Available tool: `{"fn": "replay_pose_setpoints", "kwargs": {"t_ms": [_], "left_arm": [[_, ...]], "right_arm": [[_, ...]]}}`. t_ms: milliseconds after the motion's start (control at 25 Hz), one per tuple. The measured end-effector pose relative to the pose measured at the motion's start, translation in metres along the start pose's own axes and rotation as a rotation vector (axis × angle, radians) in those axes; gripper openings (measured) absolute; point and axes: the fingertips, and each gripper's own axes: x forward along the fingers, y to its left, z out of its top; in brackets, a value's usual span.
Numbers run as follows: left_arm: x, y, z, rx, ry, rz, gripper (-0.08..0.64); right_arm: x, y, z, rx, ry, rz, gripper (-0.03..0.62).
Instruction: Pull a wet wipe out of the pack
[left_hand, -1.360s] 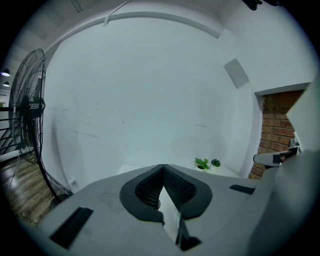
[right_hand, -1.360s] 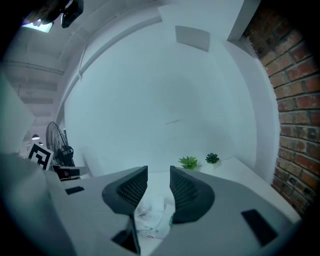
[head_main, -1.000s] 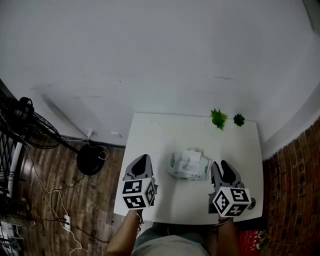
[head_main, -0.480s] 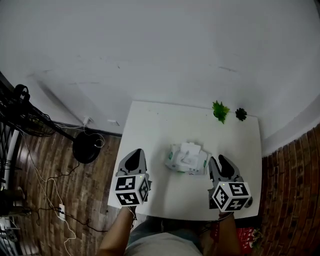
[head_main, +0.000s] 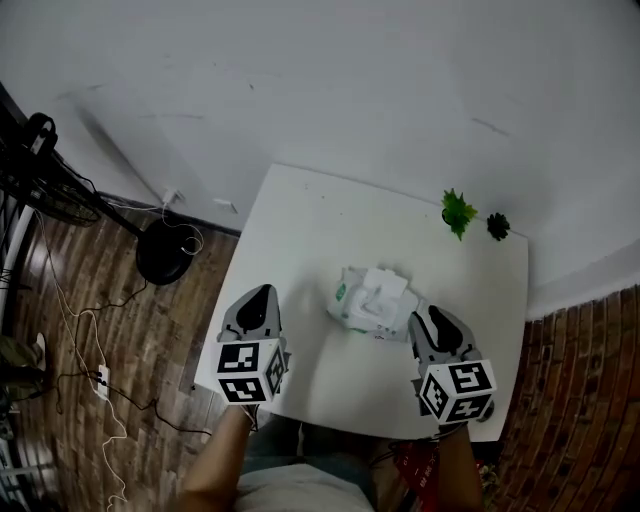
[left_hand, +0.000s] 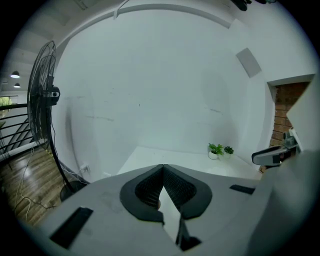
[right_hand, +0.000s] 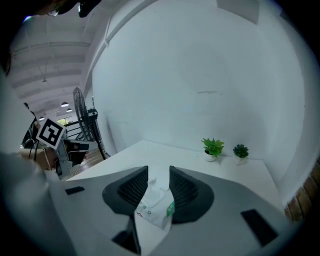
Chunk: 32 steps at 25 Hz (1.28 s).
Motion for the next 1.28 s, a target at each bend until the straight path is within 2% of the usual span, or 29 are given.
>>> {"fn": "replay_pose_setpoints", "kwargs": {"t_ms": [200,760,1280], "left_arm": [[-0.001,0.005,-0.013,0.011,0.013,0.008,0.0],[-0.006,0.045,-0.052,-0.039,0.058,0.089,0.0],[-0.007,0.055,-0.056,-0.034,0.063,0.094,0.0]], "right_arm": [[0.015,0.009,-0.017,-0.073,0.066,0.055,0.132],[0.062,0.029,-0.045,-0.289,0.228,0.204,0.118],[0.095,0.036,-0.063,-0.454,0.362,0.286,0.1]]}}
